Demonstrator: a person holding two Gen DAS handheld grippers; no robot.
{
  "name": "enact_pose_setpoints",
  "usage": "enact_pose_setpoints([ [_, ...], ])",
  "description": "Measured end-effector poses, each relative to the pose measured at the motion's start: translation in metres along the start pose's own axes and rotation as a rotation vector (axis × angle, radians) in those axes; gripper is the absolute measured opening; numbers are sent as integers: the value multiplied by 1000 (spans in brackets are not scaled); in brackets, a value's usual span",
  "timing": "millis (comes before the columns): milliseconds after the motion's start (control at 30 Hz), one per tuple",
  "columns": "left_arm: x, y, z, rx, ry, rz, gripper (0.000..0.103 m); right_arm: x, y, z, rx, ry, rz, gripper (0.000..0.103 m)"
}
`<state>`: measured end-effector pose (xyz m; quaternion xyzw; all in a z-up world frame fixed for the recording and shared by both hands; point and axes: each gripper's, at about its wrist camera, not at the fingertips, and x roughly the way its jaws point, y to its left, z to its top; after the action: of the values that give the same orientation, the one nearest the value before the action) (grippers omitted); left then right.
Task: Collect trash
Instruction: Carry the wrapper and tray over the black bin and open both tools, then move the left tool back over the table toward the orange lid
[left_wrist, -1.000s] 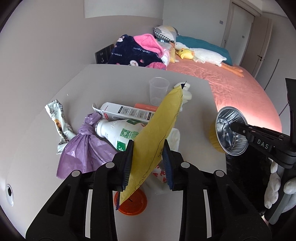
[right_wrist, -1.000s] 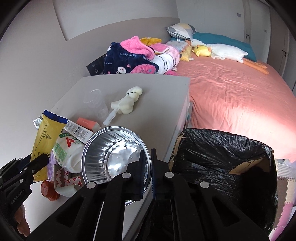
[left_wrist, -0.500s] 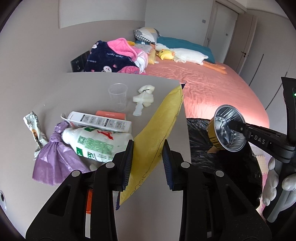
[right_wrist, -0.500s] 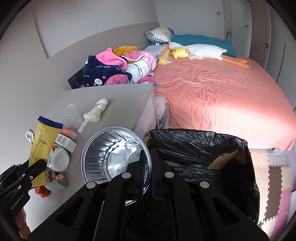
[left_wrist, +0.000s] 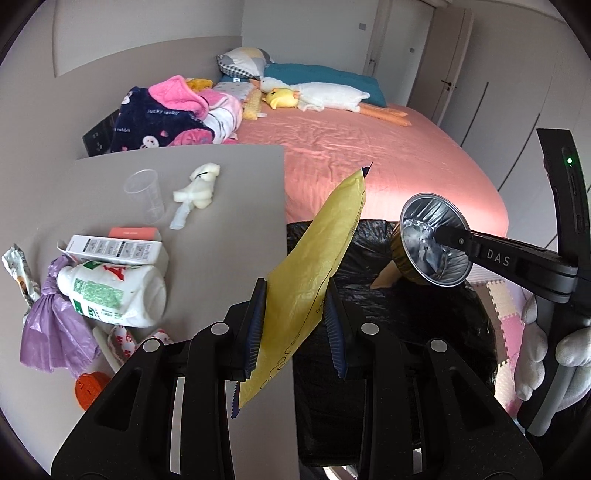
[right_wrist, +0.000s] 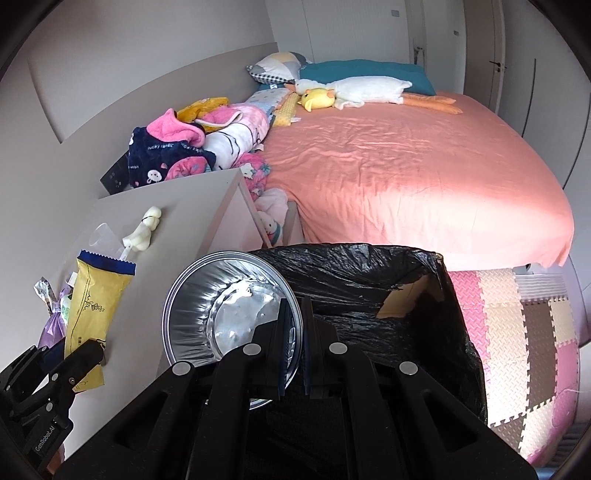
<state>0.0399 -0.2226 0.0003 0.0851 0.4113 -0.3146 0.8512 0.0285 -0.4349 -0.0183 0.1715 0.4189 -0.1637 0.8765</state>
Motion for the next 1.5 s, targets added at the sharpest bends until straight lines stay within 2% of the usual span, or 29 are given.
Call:
enact_pose_setpoints([
  [433,24,-53,-2,85,80,-86,32,-10,-47,-3,71,16,-47,7],
  [467,29,-55,-1,90,100,-100,55,-11,-53,-3,87,16,-34,9],
  [500,32,-57,0,86,114,-104,77,-12,-60,-3,122,21,-22,25],
  [533,34,-59,0,75,110,-102,96,-13,-66,-2,152,20,-16,58],
  [567,35,-59,-1,70,100,-98,97,-15,-73,-2,183,6,-8,71],
  [600,37,-61,-1,68,104,-82,97,-19,-78,-2,203,-19,-9,74],
  [733,51,-63,-1,50,175,1,97,-25,-87,-1,209,-30,-30,74],
  [833,56,-61,-4,44,212,-24,97,-26,-87,-2,204,-34,-27,74],
  [967,49,-50,-7,-3,180,-73,97,-23,-80,-4,180,-27,-23,74],
  [1333,27,-26,-7,-32,106,-36,97,-18,-45,-2,117,-20,4,74],
  [1500,16,-8,-14,-43,93,16,97,-15,-22,-6,73,-10,24,74],
])
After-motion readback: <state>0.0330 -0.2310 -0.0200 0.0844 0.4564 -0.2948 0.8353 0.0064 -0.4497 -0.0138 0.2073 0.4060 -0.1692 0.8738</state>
